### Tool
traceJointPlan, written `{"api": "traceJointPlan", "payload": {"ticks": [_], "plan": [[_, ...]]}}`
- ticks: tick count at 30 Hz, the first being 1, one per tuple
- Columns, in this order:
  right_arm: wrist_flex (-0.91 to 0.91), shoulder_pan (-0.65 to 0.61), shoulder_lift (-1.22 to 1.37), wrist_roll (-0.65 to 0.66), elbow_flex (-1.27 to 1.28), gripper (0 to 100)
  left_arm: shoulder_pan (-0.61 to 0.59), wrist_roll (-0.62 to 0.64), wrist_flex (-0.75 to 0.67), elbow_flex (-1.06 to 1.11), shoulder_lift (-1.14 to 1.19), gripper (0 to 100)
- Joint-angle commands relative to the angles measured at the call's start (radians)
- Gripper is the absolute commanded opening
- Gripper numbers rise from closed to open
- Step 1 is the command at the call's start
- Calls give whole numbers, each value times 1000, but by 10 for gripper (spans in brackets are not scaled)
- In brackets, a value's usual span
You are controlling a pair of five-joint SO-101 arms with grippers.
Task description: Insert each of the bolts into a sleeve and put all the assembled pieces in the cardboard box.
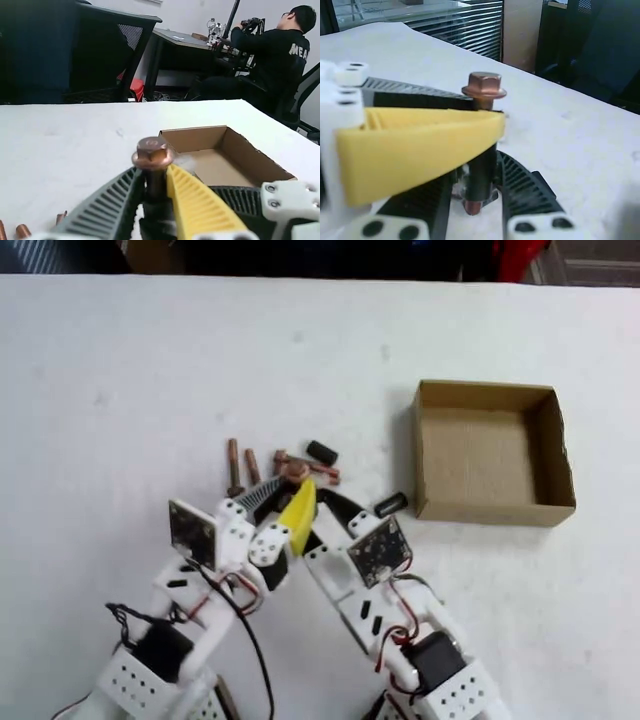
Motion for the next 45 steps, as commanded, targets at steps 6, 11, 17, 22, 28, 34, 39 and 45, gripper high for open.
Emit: {"api": "traceJointPlan", "payload": {"ticks": [6,11,17,22,28,34,39,45], "plan": [[-1,18,-22,5,21,18,-8,2,-21,-6,-10,245],[-1,18,-22,5,21,18,-10,2,-21,-6,-10,245],[-1,18,-21,5,21,18,-30,0,-25,-31,-10,245],[-1,18,-19,5,21,17,-137,0,-21,-87,-10,245],[-1,18,-16,5,21,17,-203,0,-28,-98,-10,245],[45,19,-22,5,21,17,-206,0,-21,-135,-10,93],[79,35,-22,5,21,17,-275,0,-21,-133,-10,71],[70,133,-22,5,21,17,-384,0,68,-140,-12,72]]}}
